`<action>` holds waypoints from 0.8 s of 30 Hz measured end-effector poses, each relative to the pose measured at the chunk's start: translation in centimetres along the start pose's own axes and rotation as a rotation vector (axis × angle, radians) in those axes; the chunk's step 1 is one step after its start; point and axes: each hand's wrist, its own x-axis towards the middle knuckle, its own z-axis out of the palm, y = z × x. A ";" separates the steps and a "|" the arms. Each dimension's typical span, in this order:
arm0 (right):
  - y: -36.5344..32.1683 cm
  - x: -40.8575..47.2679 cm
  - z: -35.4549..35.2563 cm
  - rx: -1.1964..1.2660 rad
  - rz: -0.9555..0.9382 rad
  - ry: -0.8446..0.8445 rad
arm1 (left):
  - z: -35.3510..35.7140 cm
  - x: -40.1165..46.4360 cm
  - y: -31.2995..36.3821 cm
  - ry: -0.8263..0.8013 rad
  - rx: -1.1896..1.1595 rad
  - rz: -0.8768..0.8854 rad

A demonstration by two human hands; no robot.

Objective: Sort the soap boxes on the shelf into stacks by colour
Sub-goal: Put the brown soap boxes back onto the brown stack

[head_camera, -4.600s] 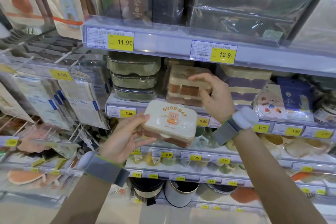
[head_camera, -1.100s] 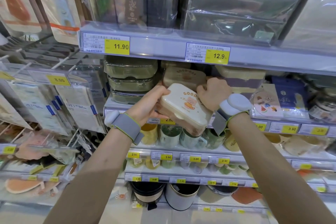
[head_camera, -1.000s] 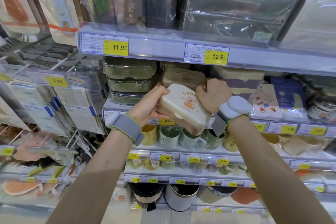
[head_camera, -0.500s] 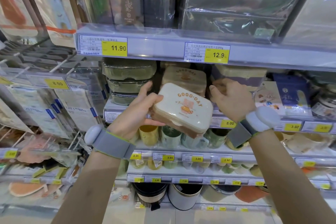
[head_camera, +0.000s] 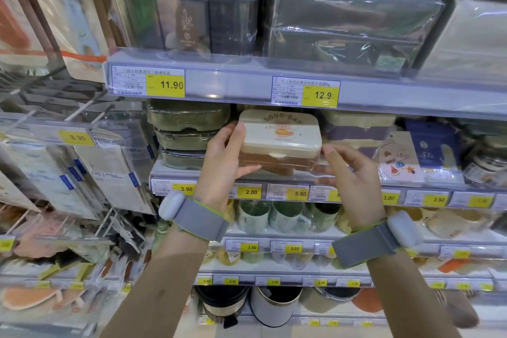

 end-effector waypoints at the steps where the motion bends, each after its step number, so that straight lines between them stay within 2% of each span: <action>1: 0.2 0.1 0.1 0.001 -0.006 0.008 | 0.3 0.2 0.0 0.009 0.031 0.024; 9: 1.0 1.0 1.2 -0.076 -0.081 0.011 | 2.3 0.4 0.3 0.053 0.314 0.197; 12: 0.9 1.0 1.6 -0.115 -0.114 -0.016 | 3.1 0.3 0.3 0.049 0.326 0.227; 24: 1.8 2.3 2.9 -0.219 -0.125 -0.011 | 3.9 2.3 0.3 0.062 0.414 0.096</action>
